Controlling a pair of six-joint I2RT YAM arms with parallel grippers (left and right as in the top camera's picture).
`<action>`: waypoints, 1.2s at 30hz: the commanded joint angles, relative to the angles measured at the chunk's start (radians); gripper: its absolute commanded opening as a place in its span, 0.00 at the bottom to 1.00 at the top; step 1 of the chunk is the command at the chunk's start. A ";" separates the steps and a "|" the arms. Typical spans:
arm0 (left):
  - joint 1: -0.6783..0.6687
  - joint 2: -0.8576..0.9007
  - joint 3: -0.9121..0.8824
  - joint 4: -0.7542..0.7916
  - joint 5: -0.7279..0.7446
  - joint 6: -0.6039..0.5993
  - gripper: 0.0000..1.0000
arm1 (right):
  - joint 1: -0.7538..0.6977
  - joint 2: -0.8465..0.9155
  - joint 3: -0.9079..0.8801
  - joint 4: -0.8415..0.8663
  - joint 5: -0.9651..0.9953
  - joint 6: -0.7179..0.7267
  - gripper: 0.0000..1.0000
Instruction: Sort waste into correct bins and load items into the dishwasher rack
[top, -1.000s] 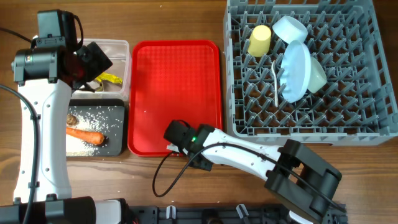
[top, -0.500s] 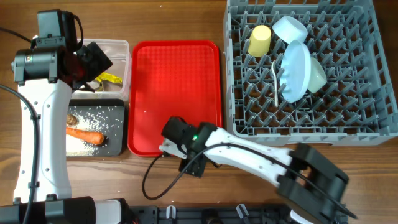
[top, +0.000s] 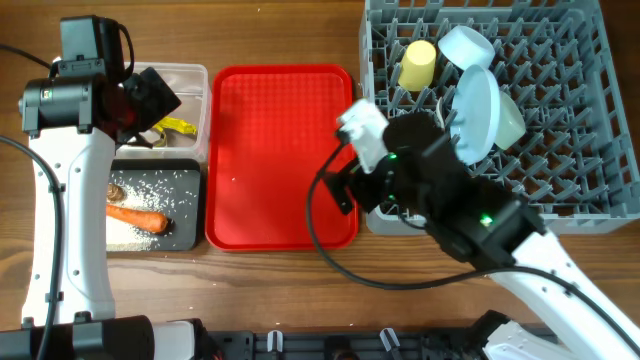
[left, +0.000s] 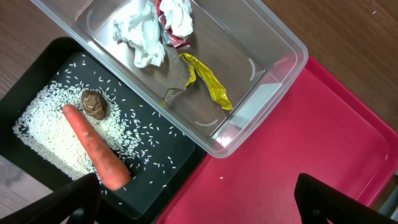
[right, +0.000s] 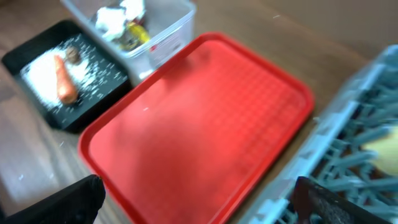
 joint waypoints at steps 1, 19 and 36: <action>0.003 -0.009 0.012 0.001 -0.013 -0.017 1.00 | -0.014 0.006 0.014 -0.002 0.036 0.020 1.00; 0.003 -0.009 0.012 0.001 -0.013 -0.017 1.00 | -0.014 0.091 0.014 -0.002 0.035 0.020 1.00; 0.003 -0.009 0.012 0.001 -0.013 -0.017 1.00 | -0.069 -0.266 -0.026 0.313 0.064 -0.364 1.00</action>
